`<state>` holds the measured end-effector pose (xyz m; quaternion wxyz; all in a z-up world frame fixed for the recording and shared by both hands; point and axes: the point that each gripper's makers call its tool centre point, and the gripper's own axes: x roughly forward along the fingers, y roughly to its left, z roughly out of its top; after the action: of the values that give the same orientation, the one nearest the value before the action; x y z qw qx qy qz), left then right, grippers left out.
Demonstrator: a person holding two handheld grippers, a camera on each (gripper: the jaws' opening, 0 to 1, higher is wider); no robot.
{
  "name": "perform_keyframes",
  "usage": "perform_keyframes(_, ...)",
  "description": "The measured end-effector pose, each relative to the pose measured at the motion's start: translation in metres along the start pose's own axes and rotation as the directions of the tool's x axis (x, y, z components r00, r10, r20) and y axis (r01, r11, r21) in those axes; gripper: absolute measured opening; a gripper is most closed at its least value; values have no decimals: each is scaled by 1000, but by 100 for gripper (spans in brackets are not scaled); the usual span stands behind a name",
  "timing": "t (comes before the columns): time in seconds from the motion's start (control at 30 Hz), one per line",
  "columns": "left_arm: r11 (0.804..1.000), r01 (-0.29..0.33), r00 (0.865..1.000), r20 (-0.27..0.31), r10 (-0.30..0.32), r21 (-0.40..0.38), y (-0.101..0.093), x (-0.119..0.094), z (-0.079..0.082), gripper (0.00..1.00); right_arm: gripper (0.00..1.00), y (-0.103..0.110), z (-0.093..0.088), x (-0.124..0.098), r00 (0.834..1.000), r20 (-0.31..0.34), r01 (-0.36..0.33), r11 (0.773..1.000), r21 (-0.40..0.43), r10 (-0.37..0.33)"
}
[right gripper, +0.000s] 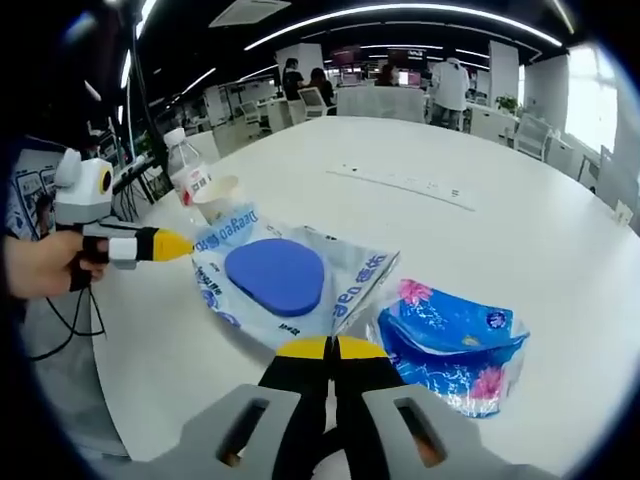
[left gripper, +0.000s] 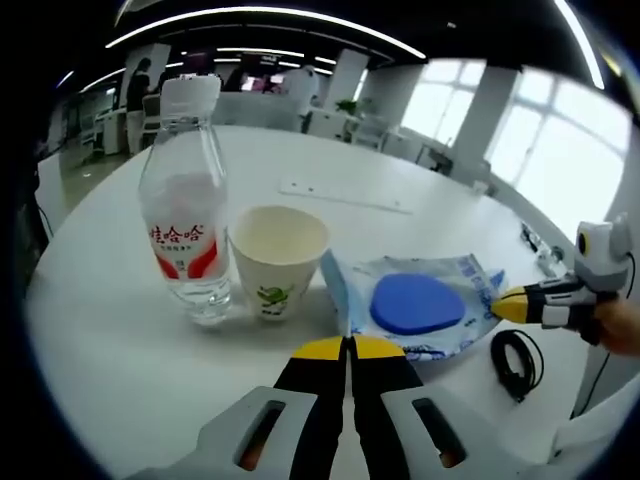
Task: Arrange the tabletop items into an orderly group along one side of the table until the central work area is clear of visible clutter.
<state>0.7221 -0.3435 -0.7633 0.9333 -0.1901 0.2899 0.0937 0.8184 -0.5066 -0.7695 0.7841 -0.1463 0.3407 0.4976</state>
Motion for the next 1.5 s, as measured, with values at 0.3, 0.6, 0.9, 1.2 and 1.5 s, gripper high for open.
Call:
perform_keyframes(0.3, 1000, -3, 1000, -16, 4, 12, 3, 7, -6, 0, 0, -6, -10, 19, 998, -63, -2, 997, -72, -3)
perform_keyframes(0.6, 1000, -12, 999, -32, 12, 6, 5, 11, -10, 0, 0, -9, -19, 24, 995, -95, -2, 999, -42, -2)
perform_keyframes(0.9, 999, -26, 997, -74, 27, 19, 13, 18, -21, 0, 0, -10, -20, 24, 994, -105, 8, 1000, -1, -8)
perform_keyframes(1.2, 998, -33, 993, -113, 38, 45, 15, 22, -29, 0, 0, -14, -24, 27, 992, -125, 16, 1000, 16, -14)
perform_keyframes(1.5, 999, -48, 991, -121, 49, 10, 17, 23, -35, 0, 0, -14, -30, 30, 988, -150, 19, 1000, -5, -20)
